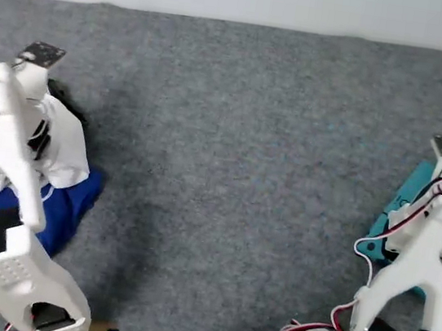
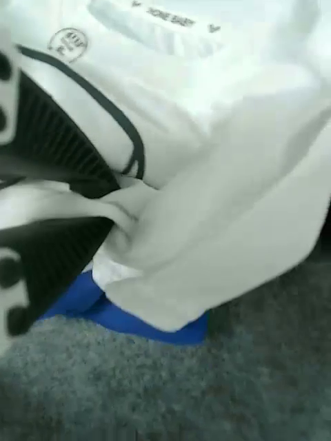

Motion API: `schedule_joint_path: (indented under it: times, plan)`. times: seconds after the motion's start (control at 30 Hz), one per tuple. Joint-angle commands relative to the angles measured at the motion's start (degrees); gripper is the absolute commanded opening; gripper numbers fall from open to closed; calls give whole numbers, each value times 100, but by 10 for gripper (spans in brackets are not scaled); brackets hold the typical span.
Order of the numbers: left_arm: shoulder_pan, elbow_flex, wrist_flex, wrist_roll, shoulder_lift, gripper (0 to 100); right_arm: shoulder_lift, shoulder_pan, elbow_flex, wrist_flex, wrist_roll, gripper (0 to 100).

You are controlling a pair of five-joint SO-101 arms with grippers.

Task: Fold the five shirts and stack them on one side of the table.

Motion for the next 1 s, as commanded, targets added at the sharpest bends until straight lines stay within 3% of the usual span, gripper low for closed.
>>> schedule_joint_path:
  times: [0.0, 0.27, 0.4, 0.77, 0.97]
  plan:
    - [422, -497, 70, 114, -853, 3, -268, -40, -26, 242, -53, 9]
    - [1486, -1754, -176, 2136, -1468, 4, -268, -48, -26, 242, -53, 9]
    - [2268, -2378, -220, 2716, -1451, 4, -268, -48, -18, 251, -53, 9]
    - [5081, -2800, -879, 2796, -1433, 4, -268, -66, 70, 251, -44, 9]
    - [6004, -2800, -598, 2453, -941, 5, -268, -66, 510, 251, -35, 9]
